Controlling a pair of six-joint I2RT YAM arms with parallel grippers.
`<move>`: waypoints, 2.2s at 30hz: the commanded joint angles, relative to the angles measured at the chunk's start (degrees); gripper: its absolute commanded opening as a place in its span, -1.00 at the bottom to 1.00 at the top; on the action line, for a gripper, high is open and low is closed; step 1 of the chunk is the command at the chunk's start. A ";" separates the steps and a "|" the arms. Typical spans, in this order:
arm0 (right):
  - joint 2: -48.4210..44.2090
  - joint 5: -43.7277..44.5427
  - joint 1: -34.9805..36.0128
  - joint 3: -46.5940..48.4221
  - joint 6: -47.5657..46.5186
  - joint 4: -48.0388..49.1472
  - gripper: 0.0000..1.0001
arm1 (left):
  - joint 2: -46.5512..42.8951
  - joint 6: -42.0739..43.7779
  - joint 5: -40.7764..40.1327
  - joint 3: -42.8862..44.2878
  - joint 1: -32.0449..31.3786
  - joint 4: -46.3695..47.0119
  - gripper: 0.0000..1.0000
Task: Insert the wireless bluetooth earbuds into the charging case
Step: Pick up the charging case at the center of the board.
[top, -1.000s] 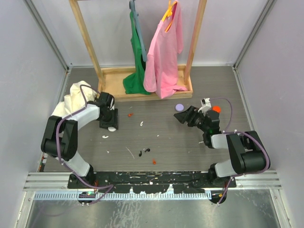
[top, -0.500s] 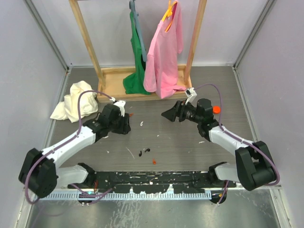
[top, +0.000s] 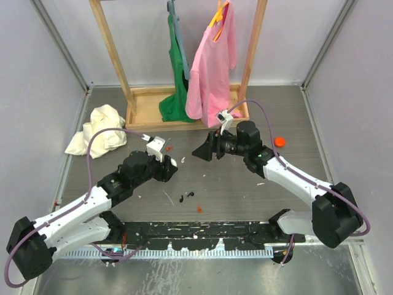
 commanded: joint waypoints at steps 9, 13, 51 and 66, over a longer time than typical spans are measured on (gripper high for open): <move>1.99 5.98 8.67 11.71 -3.95 -10.83 0.38 | -3.44 9.49 -2.27 -3.19 -8.29 16.18 -0.39; 3.12 7.48 11.31 13.40 -5.29 -13.92 0.34 | -3.45 11.05 -2.69 -4.30 -10.00 19.25 -0.40; 1.42 0.88 13.50 18.90 -19.61 -25.79 -0.81 | -12.72 11.34 12.95 -6.52 -8.40 12.19 0.40; -1.56 -10.67 12.29 20.23 -34.48 -33.97 -0.81 | -7.33 2.54 38.31 -7.18 2.53 24.98 0.20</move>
